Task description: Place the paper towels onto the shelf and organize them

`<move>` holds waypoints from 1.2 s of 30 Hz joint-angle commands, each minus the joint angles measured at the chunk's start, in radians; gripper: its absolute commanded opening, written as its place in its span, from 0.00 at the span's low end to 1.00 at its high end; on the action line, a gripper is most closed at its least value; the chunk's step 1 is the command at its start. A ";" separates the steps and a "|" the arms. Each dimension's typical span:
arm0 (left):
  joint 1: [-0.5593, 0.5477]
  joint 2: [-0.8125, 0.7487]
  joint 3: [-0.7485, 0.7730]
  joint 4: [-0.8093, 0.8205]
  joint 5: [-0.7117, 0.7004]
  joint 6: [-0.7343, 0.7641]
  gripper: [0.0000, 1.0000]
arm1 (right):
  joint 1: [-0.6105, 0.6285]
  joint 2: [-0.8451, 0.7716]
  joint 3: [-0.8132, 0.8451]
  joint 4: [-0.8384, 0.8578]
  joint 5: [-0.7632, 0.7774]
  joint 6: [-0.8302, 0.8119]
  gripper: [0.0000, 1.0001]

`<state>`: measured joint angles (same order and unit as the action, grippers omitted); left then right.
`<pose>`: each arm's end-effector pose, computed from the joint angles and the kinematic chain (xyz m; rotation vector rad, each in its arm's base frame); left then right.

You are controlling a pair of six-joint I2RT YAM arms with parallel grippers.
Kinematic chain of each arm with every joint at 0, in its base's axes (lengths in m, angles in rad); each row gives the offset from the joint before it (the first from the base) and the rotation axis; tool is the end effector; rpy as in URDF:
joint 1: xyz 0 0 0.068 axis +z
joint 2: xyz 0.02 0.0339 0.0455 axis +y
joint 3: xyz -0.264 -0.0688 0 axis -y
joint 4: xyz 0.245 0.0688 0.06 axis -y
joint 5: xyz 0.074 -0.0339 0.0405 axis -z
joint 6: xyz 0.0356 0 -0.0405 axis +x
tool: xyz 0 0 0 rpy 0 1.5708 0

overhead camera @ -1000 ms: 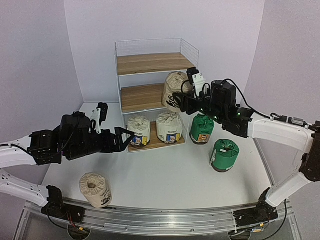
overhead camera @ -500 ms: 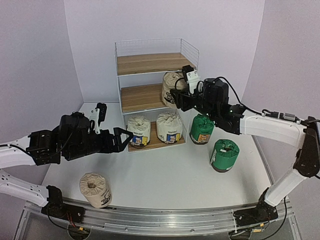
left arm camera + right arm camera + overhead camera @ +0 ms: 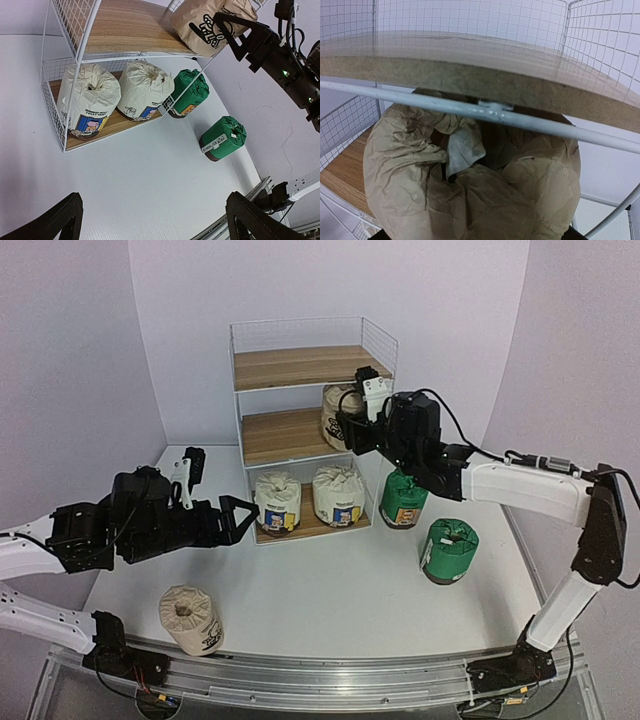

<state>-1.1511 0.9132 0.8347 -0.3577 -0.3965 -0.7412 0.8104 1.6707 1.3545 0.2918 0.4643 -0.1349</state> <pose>0.0959 -0.1811 0.3179 0.1604 2.0615 -0.8191 0.2897 0.2815 0.3544 -0.3882 1.5468 0.1559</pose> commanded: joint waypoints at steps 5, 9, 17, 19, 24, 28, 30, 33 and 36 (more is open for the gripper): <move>0.002 -0.035 -0.016 -0.009 -0.020 -0.018 1.00 | 0.004 0.039 0.085 0.077 0.046 -0.005 0.00; 0.003 -0.044 -0.030 -0.002 -0.019 -0.024 1.00 | 0.003 0.065 0.104 0.077 0.061 -0.003 0.01; 0.002 -0.054 -0.040 -0.002 -0.009 -0.035 1.00 | 0.004 0.107 0.135 0.078 0.091 -0.003 0.07; 0.002 -0.057 -0.040 -0.004 -0.008 -0.038 1.00 | 0.003 0.106 0.133 0.079 0.094 0.003 0.12; 0.003 -0.061 -0.043 -0.007 -0.008 -0.043 1.00 | 0.003 0.086 0.114 0.079 0.115 0.013 0.42; 0.002 -0.056 -0.038 -0.013 -0.008 -0.046 1.00 | 0.003 0.067 0.098 0.079 0.110 0.016 0.59; 0.002 -0.054 -0.034 -0.019 -0.008 -0.052 1.00 | 0.003 0.059 0.091 0.079 0.110 0.020 0.65; 0.002 -0.053 -0.029 -0.025 0.001 -0.056 1.00 | 0.003 0.049 0.082 0.079 0.104 0.023 0.75; 0.002 -0.051 -0.024 -0.041 -0.002 -0.063 1.00 | 0.003 0.039 0.072 0.078 0.100 0.028 0.87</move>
<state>-1.1511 0.8680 0.7906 -0.3686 -0.3954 -0.7885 0.8104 1.7671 1.4366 0.3227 0.5501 -0.1223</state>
